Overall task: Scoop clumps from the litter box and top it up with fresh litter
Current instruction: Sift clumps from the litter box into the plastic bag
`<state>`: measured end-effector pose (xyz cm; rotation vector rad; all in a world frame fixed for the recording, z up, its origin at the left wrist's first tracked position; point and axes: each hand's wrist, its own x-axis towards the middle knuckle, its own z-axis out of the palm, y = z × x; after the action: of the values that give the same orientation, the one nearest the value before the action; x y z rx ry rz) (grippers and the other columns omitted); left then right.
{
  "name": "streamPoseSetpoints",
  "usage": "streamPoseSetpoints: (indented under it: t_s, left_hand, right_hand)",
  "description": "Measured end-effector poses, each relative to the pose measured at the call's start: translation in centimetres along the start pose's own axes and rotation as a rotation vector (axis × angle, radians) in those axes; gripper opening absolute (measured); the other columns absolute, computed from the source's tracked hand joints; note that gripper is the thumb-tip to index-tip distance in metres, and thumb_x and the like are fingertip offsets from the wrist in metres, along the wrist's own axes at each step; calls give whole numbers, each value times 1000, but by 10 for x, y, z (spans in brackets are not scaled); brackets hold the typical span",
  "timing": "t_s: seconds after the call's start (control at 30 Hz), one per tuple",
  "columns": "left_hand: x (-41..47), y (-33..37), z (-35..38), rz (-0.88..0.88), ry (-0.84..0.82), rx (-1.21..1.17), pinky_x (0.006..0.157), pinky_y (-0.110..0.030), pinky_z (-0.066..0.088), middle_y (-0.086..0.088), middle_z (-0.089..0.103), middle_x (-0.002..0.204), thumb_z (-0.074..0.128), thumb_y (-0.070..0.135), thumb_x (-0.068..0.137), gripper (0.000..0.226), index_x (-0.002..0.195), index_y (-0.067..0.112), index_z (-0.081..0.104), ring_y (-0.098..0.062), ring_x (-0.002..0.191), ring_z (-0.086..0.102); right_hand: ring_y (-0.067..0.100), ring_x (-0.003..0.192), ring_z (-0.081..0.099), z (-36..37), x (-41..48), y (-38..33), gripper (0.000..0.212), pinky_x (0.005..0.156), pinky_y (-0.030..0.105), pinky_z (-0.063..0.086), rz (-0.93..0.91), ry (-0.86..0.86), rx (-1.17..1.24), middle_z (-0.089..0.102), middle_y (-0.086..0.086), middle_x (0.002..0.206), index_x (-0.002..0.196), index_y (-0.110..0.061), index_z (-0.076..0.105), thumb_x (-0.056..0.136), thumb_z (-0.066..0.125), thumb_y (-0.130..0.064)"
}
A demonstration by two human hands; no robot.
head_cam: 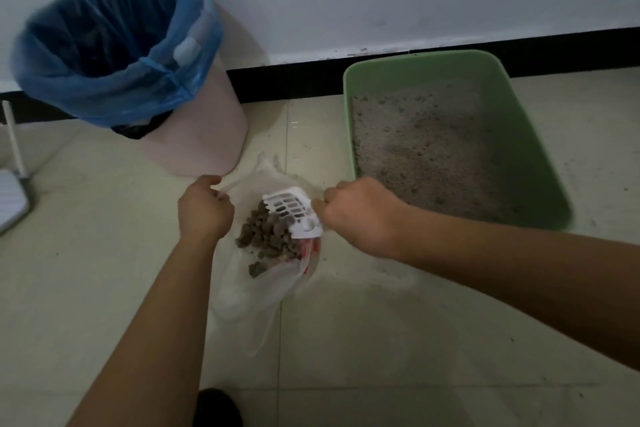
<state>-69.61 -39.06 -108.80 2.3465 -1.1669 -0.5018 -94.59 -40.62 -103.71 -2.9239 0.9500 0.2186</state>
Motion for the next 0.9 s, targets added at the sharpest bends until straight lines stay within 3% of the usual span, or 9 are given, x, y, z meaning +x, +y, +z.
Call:
streamPoseSetpoints:
  t_s: [0.1,0.23,0.33,0.4,0.5,0.6,0.67,0.73,0.9]
  left_hand:
    - [0,-4,-1,-13,-5,-34,89,-40,53,-12,69,100,52,9,89,38,126,11,59,-32,87,67]
    - [-2,-1,4,-35,-15,-82,87,-42,55,-10,69,100,52,10,89,37,125,13,59,-32,86,67]
    - [-3,6,11,-20,-6,-69,81,-31,49,-10,67,100,51,8,91,36,126,11,59,-26,87,62]
    - [-5,15,14,-8,8,-42,80,-28,43,-11,65,106,51,6,90,39,128,11,58,-26,92,59]
    - [-12,31,21,63,118,39,91,-37,44,-15,57,123,55,10,85,44,129,13,58,-33,111,54]
    - [-23,55,35,189,225,-43,94,-39,44,-14,53,125,56,16,88,36,123,14,60,-31,113,52]
    - [-28,73,50,231,155,-157,87,-30,43,-9,54,123,54,20,92,32,123,15,59,-21,102,56]
    - [-32,90,68,240,43,-223,85,-30,46,-7,57,121,52,25,94,33,125,16,57,-16,93,57]
    - [-48,125,107,207,-158,-310,91,-33,42,-6,59,120,41,30,102,36,127,9,56,-21,106,54]
  right_hand:
    - [25,90,62,0,5,4,41,71,34,51,15,56,-19,65,6,105,128,-13,57,89,52,-4]
    - [20,87,60,4,-3,19,40,66,30,44,80,110,68,65,0,101,130,-20,57,92,54,-7]
    - [19,89,61,0,-14,28,28,69,30,47,134,99,177,64,-3,102,125,-25,60,99,51,-21]
    - [20,90,61,-6,-20,35,30,70,31,48,205,120,291,66,-1,107,129,-27,59,100,49,-27]
    - [10,69,53,-16,-30,53,39,56,24,37,353,185,421,64,-1,97,138,-30,54,100,48,-28]
    - [11,74,59,-24,-48,89,39,63,25,48,528,216,445,69,-3,103,134,-30,58,97,52,-42]
    - [8,71,60,-28,-68,118,45,62,24,48,629,232,423,70,-6,99,130,-31,62,93,53,-56]
    - [7,67,57,-29,-90,140,50,56,21,43,716,211,326,70,-6,95,129,-32,63,91,52,-62]
    - [3,53,52,-34,-133,162,48,47,19,34,810,5,310,56,-15,66,123,-30,68,88,59,-62]
